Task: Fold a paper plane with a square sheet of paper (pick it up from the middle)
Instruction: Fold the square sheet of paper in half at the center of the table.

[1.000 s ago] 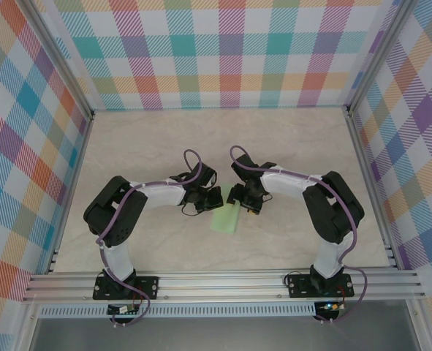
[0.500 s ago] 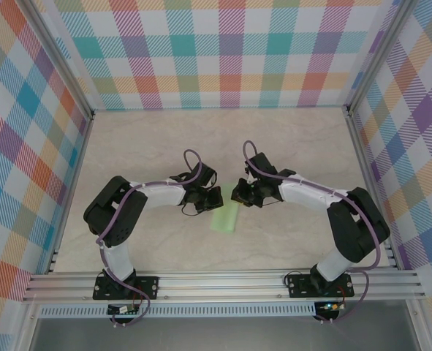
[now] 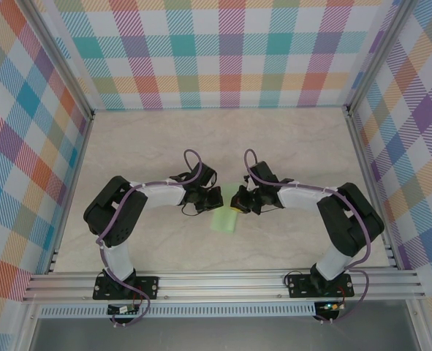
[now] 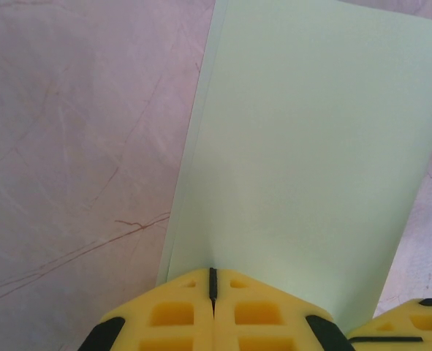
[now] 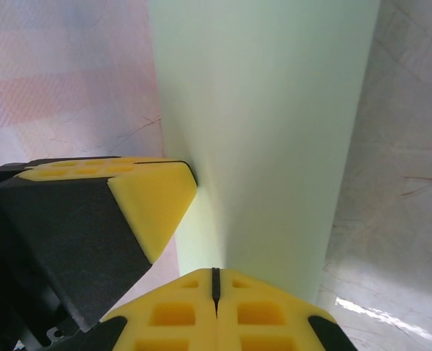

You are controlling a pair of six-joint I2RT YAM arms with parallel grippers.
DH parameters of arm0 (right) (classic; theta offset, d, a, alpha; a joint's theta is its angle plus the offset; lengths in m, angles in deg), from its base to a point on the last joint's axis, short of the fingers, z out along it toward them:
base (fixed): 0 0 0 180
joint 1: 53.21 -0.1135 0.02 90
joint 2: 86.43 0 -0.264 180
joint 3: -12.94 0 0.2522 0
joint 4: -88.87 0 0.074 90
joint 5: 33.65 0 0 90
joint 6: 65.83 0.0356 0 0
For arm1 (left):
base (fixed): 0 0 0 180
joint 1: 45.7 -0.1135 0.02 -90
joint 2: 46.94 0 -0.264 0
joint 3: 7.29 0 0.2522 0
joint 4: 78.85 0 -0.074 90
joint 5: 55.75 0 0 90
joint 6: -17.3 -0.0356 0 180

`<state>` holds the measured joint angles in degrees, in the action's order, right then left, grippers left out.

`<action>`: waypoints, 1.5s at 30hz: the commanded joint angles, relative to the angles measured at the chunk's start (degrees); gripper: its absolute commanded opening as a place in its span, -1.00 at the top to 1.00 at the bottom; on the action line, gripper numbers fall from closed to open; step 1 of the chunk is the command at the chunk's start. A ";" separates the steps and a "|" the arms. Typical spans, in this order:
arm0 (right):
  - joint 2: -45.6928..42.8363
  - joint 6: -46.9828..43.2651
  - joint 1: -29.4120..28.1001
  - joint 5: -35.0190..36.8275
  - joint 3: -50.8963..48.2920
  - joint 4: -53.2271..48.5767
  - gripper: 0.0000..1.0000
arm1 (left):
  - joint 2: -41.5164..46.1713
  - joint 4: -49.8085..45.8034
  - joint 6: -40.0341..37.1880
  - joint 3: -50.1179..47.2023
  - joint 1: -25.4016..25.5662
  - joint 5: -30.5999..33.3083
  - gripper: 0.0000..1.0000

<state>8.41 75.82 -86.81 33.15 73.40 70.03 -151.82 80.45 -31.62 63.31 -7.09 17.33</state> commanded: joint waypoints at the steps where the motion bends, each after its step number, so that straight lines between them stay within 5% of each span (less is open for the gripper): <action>1: 0.29 -0.39 0.73 -2.14 -1.33 2.78 0.93 | -1.88 -2.90 -0.88 -0.48 0.62 2.69 1.00; 23: 3.73 -2.23 1.61 0.21 -12.79 12.48 0.95 | -1.85 -3.78 -1.14 -1.12 0.68 3.52 1.00; 30: -2.80 -3.73 1.70 -0.64 -14.23 14.79 0.96 | -1.64 -4.05 -1.29 -1.12 0.68 3.71 1.00; 45: 0.13 -0.52 1.44 -7.97 -14.14 22.96 0.90 | -2.13 -3.96 -1.35 -0.85 0.68 3.31 1.00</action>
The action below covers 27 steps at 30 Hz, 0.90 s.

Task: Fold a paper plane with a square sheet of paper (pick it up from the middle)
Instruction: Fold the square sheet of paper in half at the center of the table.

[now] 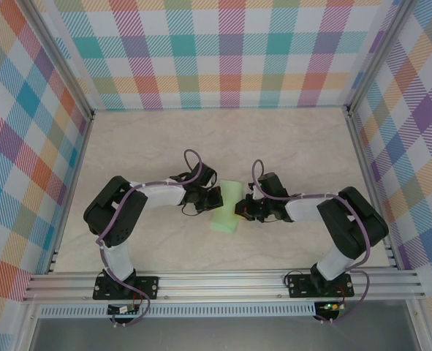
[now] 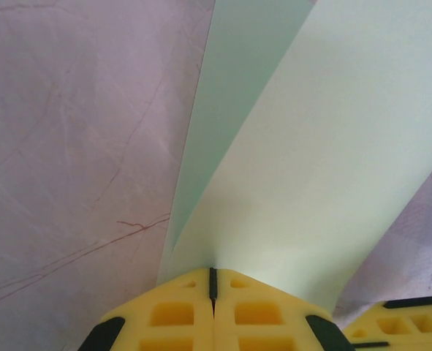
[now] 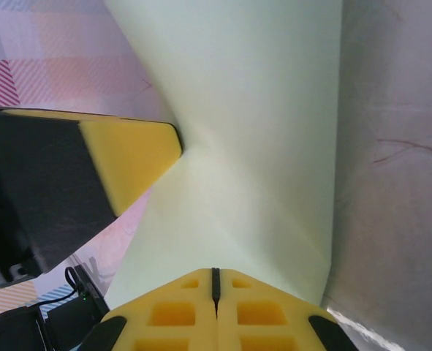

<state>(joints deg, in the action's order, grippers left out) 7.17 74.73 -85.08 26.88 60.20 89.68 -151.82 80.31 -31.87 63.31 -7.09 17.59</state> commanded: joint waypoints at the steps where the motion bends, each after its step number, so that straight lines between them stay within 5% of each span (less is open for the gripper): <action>1: 1.57 0.35 -0.29 -1.16 -1.74 3.26 0.90 | -2.08 -3.92 -1.25 -0.82 0.67 3.12 1.00; 27: -0.12 1.53 -1.52 -0.95 -6.72 6.70 0.88 | -2.35 -4.29 -1.46 -0.77 0.63 3.31 1.00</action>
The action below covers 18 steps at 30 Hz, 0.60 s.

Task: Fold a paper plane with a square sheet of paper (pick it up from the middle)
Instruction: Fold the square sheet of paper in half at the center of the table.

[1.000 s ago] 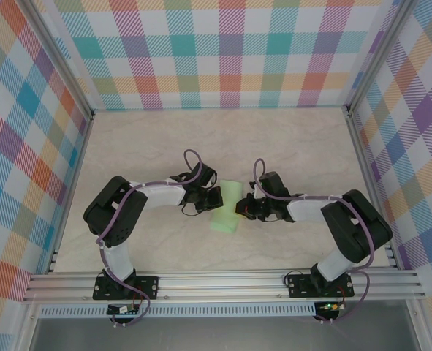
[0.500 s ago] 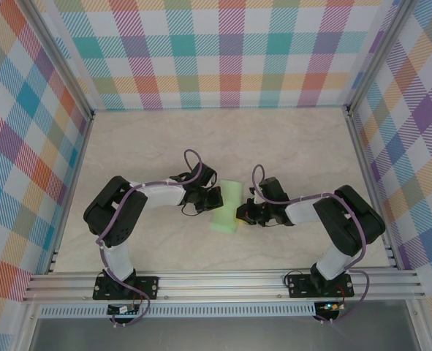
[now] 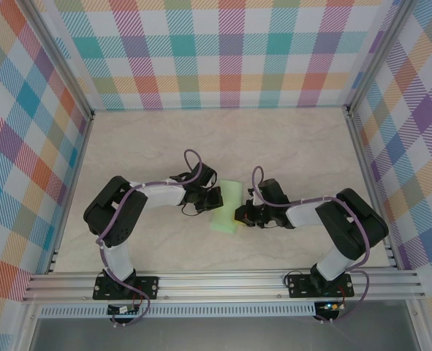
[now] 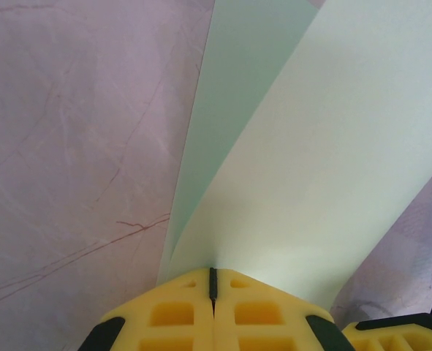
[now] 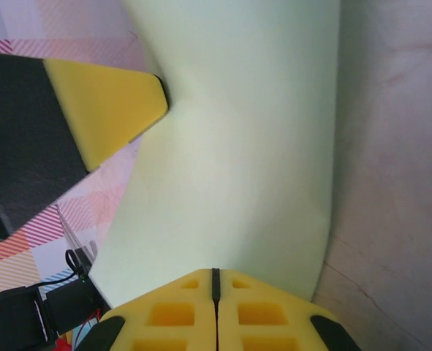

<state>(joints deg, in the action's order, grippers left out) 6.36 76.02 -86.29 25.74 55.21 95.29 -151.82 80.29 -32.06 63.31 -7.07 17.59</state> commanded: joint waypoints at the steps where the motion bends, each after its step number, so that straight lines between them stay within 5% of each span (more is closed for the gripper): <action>1: 1.32 0.09 -0.34 0.61 -2.06 1.14 0.88 | -2.35 -4.25 -1.27 -0.85 0.64 3.31 1.00; 18: -5.27 0.80 -2.85 0.95 -1.45 -2.11 0.87 | -2.51 -4.43 -1.50 -0.70 0.64 3.33 1.00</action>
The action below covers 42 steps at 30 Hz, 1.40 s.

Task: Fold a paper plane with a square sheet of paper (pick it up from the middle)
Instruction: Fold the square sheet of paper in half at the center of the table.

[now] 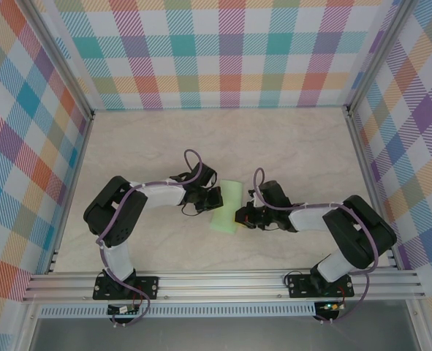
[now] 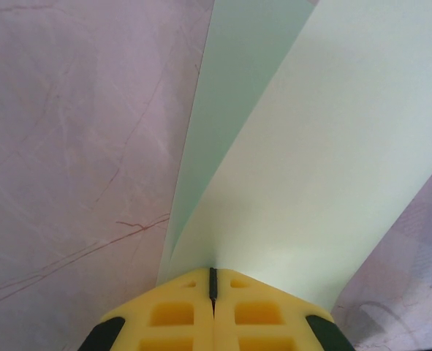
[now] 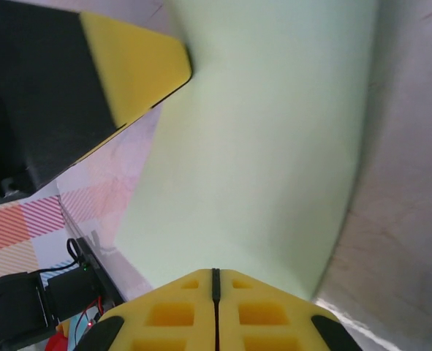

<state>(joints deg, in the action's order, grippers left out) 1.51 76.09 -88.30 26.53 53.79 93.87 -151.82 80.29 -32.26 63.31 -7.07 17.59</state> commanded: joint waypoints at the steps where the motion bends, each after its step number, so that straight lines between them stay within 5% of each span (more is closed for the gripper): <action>1: 0.22 0.84 -1.01 0.10 -0.19 -0.34 0.86 | -2.52 -4.42 -1.18 -0.76 0.62 3.45 1.00; 12: 6.17 2.09 -1.57 2.80 -2.22 0.45 0.89 | -2.35 -4.64 -1.38 -0.77 0.61 3.48 1.00; 22: -1.60 2.22 -2.76 2.45 -1.01 -3.67 0.87 | -2.41 -4.86 -1.66 -0.62 0.65 3.48 1.00; 42: -0.75 2.98 -5.10 4.23 -1.97 -4.94 0.89 | -2.08 -5.04 -1.80 -0.59 0.65 3.47 1.00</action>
<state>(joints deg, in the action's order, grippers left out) 2.42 78.86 -93.08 29.98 52.46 91.47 -151.85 80.25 -33.11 63.33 -6.98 17.78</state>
